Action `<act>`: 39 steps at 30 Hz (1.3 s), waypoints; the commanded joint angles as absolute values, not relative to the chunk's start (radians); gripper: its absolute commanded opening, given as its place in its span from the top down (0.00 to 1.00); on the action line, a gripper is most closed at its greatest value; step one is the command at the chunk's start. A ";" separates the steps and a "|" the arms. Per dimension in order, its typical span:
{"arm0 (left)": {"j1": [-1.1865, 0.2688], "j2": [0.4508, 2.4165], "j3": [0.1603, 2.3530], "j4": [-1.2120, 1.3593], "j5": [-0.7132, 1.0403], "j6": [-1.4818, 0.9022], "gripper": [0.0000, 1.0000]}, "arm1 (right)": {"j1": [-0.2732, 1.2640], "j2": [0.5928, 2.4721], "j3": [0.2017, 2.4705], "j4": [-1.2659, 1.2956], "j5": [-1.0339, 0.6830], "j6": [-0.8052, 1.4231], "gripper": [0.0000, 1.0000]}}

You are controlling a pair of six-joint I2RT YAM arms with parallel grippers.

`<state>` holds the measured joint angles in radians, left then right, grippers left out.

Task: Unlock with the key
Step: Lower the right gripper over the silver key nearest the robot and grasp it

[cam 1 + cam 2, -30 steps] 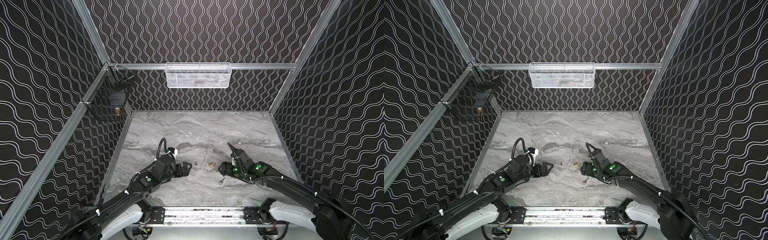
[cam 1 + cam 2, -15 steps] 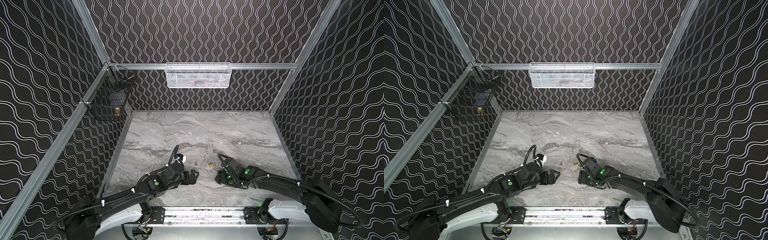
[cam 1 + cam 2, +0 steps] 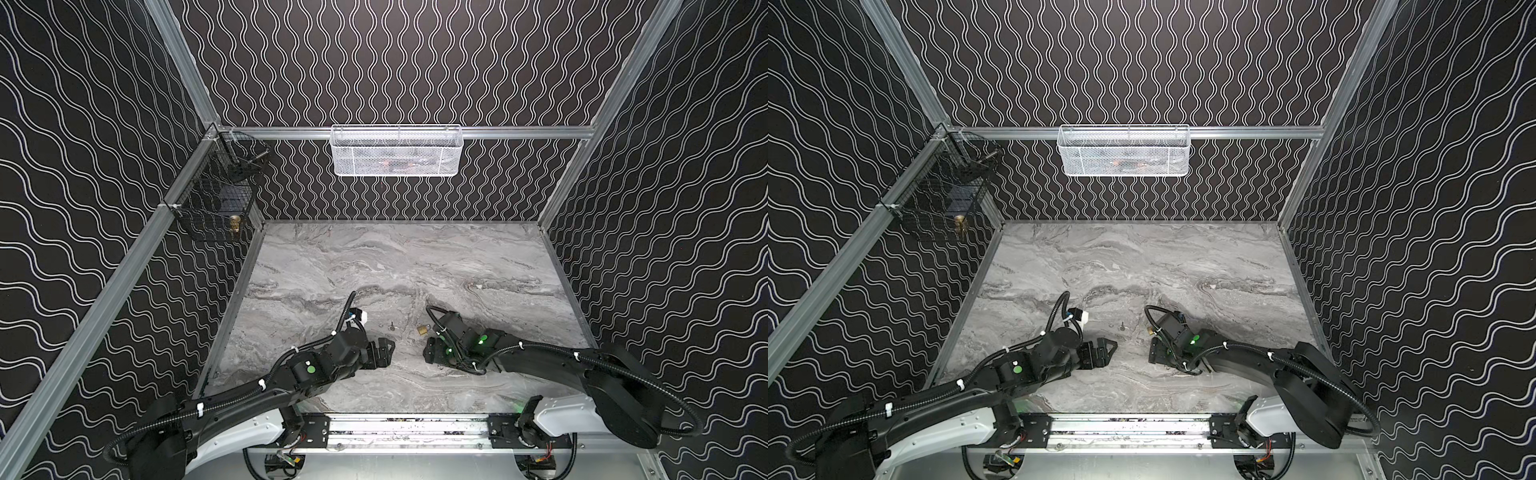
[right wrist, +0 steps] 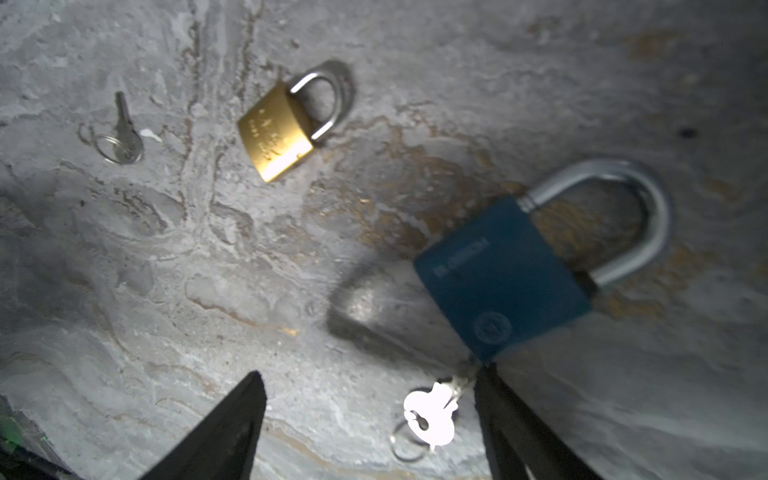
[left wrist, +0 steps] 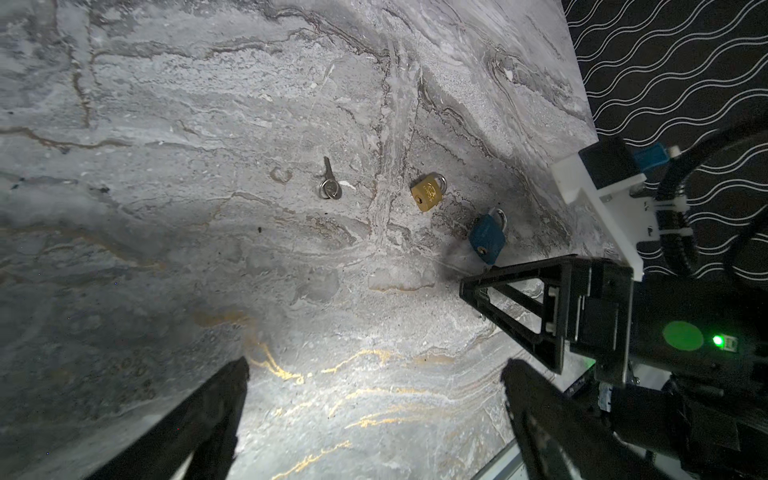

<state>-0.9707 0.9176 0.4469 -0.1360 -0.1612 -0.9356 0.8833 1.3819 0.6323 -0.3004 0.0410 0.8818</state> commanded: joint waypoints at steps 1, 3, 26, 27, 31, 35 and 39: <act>-0.971 0.910 0.460 -0.169 -0.191 -0.952 0.01 | 0.895 1.420 0.658 -0.291 0.026 0.854 0.17; -0.971 0.898 0.460 -0.185 -0.196 -0.961 0.01 | 0.902 1.443 0.676 -0.277 0.005 0.831 0.17; -1.092 0.937 0.458 -0.087 -0.233 -1.049 0.01 | 0.914 1.335 0.708 -0.526 -0.009 0.690 0.27; -1.100 0.942 0.456 -0.077 -0.242 -1.051 0.01 | 0.913 1.334 0.702 -0.523 -0.014 0.682 0.27; -1.131 0.963 0.454 -0.062 -0.273 -1.079 0.01 | 0.914 1.359 0.706 -0.509 -0.041 0.650 0.30; -1.156 0.978 0.451 -0.056 -0.300 -1.099 0.01 | 0.914 1.388 0.712 -0.501 -0.037 0.625 0.33; -1.171 0.982 0.451 -0.058 -0.316 -1.108 0.01 | 0.914 1.410 0.707 -0.477 -0.045 0.611 0.35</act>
<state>-1.1648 0.9806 0.4522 -0.0856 -0.2775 -1.0805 0.9134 1.3998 0.7090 -0.4934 -0.0368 0.6350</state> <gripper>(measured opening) 0.988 0.654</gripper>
